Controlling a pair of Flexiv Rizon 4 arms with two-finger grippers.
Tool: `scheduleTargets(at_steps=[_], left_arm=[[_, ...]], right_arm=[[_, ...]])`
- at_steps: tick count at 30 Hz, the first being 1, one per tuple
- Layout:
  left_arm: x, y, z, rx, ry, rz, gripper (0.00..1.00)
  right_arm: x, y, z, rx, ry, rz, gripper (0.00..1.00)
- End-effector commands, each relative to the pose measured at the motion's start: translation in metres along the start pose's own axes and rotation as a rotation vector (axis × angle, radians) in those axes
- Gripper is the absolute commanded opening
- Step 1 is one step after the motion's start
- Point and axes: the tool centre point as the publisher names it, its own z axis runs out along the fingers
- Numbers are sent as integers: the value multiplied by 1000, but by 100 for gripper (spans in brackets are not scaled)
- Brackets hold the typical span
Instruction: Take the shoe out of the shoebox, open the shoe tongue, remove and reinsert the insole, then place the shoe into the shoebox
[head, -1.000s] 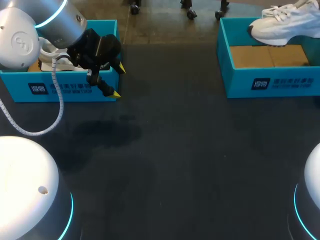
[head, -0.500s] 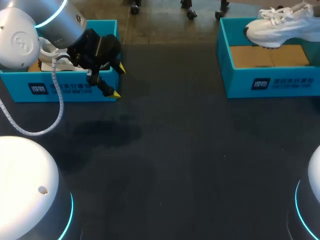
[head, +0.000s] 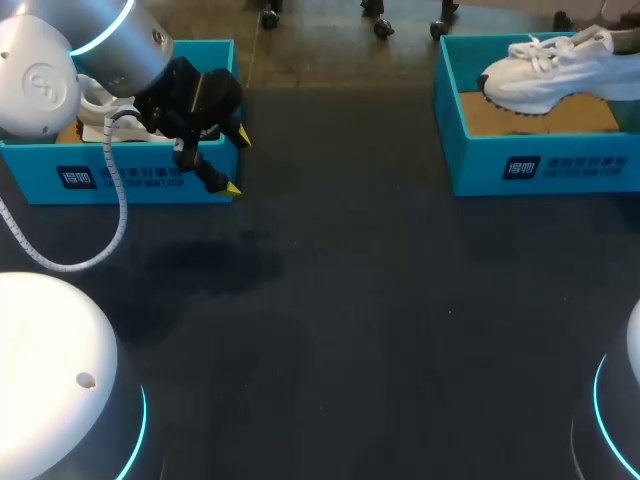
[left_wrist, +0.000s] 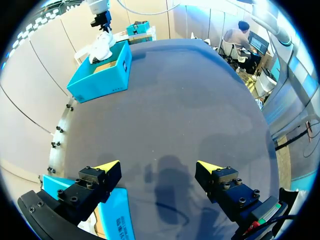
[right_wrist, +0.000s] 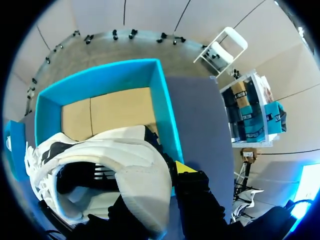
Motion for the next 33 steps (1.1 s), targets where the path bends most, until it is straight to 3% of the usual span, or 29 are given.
scheduleTargets(at_steps=[1,15,33], left_arm=[[0,0,0,-4,0,1,100],[0,0,0,-4,0,1,100],[0,0,0,-4,0,1,100]], right_arm=[[8,9,6,4,-7,-4,0],[19,27,36,-7,39,25,0],[25,7,69,36,31,37,0]])
